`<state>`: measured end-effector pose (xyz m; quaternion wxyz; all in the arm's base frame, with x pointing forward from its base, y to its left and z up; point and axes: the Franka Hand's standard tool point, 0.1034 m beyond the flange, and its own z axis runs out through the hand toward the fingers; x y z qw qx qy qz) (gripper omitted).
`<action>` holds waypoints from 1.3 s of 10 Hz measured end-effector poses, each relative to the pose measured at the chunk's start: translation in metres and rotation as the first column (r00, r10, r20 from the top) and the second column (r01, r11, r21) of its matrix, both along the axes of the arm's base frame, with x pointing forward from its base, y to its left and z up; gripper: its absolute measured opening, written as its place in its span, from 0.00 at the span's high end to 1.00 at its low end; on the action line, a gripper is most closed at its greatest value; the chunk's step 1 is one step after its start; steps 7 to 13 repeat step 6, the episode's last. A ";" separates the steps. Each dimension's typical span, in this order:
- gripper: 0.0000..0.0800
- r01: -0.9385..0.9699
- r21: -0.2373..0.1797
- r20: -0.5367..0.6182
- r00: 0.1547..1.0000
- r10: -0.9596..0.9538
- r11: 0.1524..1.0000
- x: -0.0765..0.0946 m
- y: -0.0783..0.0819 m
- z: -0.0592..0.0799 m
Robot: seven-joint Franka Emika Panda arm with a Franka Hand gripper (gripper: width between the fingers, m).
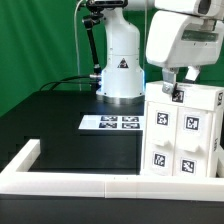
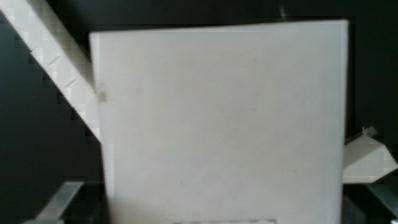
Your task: Assemble cabinet
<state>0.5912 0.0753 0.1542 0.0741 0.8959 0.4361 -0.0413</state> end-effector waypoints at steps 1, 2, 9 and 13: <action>0.30 -0.010 -0.002 0.003 1.000 0.010 1.000 0.000 0.000 0.003; 0.09 -0.011 -0.001 0.007 1.000 0.011 1.000 0.001 0.001 0.005; 0.01 -0.004 0.000 0.025 1.000 0.004 1.000 -0.002 0.010 0.020; 0.01 -0.004 0.000 0.025 1.000 0.004 1.000 -0.002 0.010 0.020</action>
Offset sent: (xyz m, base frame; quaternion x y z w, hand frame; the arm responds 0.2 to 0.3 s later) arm -0.0089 0.0013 0.0168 0.0001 -0.0172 0.0029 0.9998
